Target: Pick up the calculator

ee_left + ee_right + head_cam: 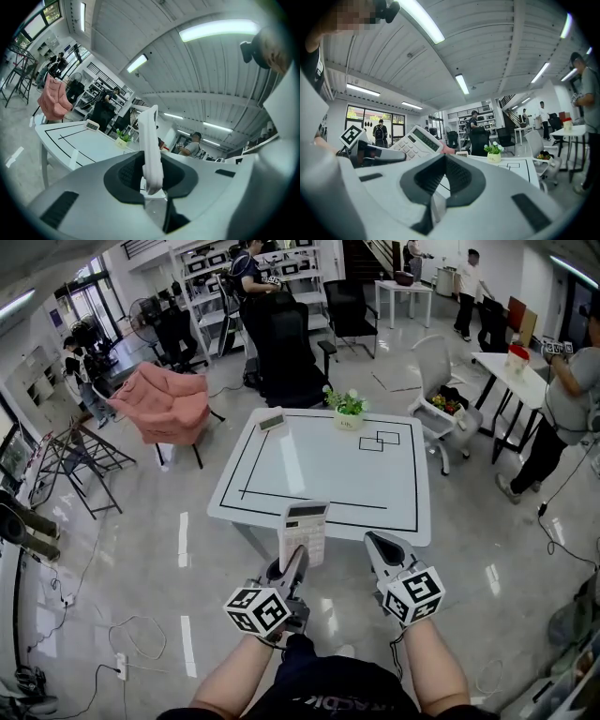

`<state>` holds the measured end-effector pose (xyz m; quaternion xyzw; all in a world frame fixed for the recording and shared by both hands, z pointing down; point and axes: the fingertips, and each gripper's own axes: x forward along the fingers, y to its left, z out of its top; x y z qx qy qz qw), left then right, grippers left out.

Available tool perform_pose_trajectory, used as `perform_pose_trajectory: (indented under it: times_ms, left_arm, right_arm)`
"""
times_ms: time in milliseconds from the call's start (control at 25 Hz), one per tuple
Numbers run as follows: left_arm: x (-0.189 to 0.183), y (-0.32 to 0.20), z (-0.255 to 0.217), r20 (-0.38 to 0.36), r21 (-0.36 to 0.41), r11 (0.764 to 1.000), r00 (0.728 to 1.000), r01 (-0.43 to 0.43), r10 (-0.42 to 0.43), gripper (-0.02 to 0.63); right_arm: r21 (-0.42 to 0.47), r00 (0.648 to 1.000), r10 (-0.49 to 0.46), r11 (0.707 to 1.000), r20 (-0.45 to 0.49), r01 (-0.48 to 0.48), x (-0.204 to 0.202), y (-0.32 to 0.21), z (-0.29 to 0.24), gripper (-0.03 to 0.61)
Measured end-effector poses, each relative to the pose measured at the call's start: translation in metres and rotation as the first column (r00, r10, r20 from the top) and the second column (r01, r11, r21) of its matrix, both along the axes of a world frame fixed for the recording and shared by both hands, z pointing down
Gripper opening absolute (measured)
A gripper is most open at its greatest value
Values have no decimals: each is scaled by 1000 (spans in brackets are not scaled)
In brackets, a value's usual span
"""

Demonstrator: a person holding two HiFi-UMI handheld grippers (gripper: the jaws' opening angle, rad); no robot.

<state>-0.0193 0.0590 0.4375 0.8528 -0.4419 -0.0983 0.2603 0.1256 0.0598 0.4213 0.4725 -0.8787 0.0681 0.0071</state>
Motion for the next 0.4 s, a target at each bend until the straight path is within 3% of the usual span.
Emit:
perform_pose_trajectory:
  times_ms: [400]
  left_arm:
    - [11,8,2,2,6,1000,1000,-9,9,66]
  right_arm:
    - [6,1000,3,1000,0,-3,10,11,2,1]
